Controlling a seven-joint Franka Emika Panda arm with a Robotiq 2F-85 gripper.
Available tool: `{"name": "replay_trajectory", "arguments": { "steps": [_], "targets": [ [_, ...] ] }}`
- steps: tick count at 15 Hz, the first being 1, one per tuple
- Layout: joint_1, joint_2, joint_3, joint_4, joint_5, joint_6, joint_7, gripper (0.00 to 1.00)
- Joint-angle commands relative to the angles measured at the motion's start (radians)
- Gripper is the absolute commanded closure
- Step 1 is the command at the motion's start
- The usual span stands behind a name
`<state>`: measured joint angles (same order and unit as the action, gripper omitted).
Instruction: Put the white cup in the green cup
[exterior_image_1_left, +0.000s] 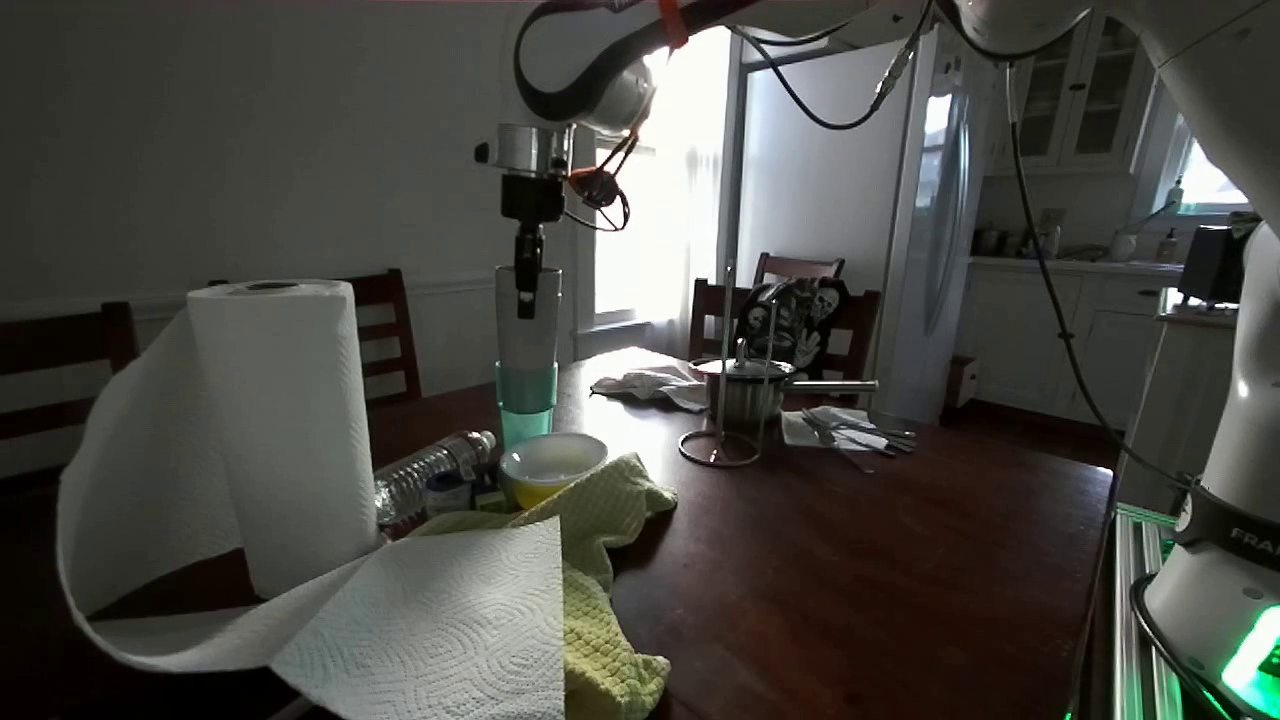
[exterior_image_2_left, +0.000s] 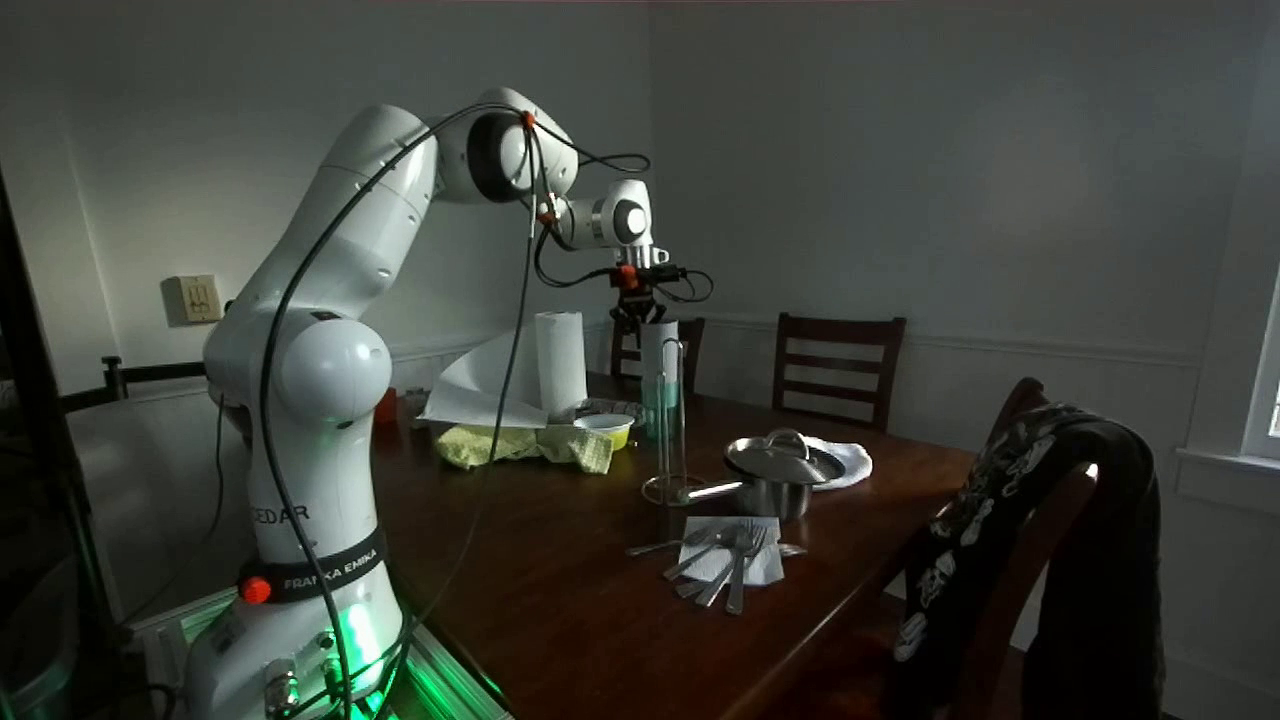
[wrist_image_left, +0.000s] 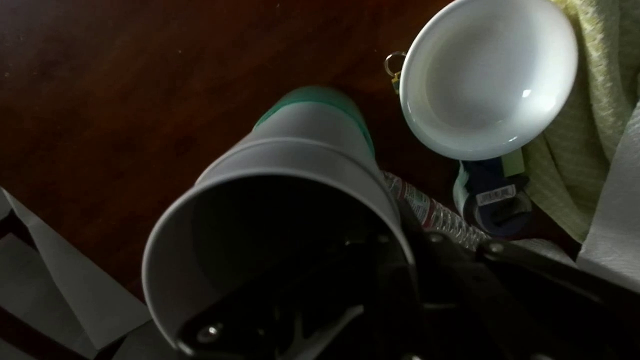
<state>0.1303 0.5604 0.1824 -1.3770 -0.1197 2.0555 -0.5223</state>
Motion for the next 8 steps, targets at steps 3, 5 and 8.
{"name": "replay_trajectory", "arguments": {
  "steps": [3, 5, 8],
  "targets": [
    [-0.011, 0.013, 0.010, 0.013, 0.036, 0.024, -0.002, 0.83],
    [-0.010, 0.014, 0.010, 0.012, 0.034, 0.022, -0.003, 0.62],
    [-0.008, 0.010, 0.008, 0.009, 0.031, 0.022, -0.003, 0.42]
  ]
}}
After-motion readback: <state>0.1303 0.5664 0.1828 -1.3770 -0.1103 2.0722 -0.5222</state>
